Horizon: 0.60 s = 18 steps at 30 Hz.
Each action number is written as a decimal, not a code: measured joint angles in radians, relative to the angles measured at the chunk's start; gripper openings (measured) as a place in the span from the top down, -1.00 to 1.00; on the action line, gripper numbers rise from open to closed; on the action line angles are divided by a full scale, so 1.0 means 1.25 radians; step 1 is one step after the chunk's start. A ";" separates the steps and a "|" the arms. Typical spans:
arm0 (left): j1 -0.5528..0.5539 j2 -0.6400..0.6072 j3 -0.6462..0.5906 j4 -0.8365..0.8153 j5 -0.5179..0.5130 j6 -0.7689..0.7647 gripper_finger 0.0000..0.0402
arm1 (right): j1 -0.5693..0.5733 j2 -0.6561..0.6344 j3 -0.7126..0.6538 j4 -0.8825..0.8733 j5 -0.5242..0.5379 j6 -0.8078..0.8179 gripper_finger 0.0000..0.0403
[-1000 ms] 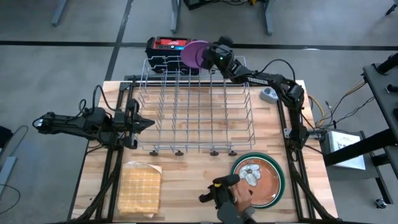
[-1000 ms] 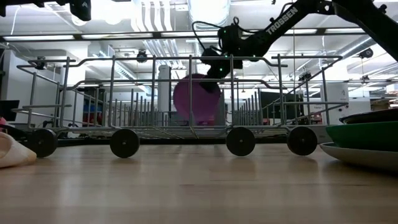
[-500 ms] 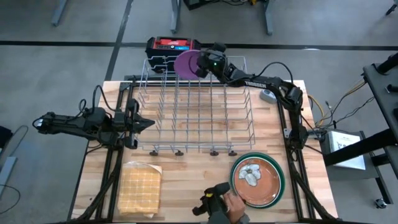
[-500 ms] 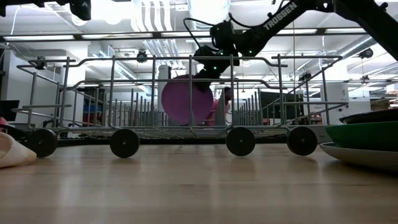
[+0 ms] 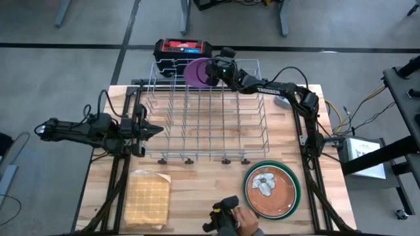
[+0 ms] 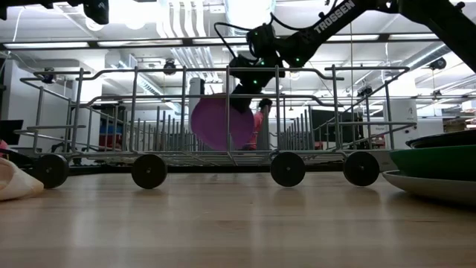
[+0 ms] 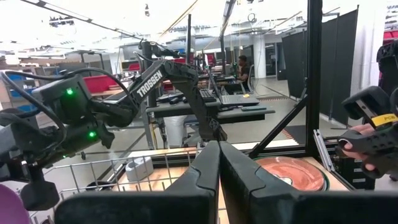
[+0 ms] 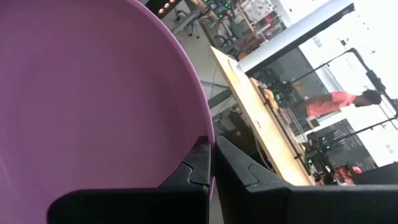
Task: Sort dishes
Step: Put the purple plate into the dish rack
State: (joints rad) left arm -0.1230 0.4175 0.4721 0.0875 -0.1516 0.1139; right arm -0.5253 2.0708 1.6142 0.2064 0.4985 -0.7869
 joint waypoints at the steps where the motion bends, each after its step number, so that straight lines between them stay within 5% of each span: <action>1: 0.000 0.000 0.000 0.000 0.000 0.000 1.00 | 0.000 0.000 0.000 -0.006 0.000 0.000 1.00; 9: 0.000 0.000 0.000 0.000 0.000 0.000 1.00 | 0.000 -0.001 0.000 -0.028 -0.005 0.005 0.98; 18: 0.000 0.000 0.000 0.000 0.000 0.000 1.00 | 0.000 -0.001 0.000 -0.034 -0.003 -0.003 0.65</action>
State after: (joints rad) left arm -0.1228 0.4171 0.4721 0.0870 -0.1516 0.1139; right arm -0.5255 2.0693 1.6146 0.1636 0.4944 -0.7908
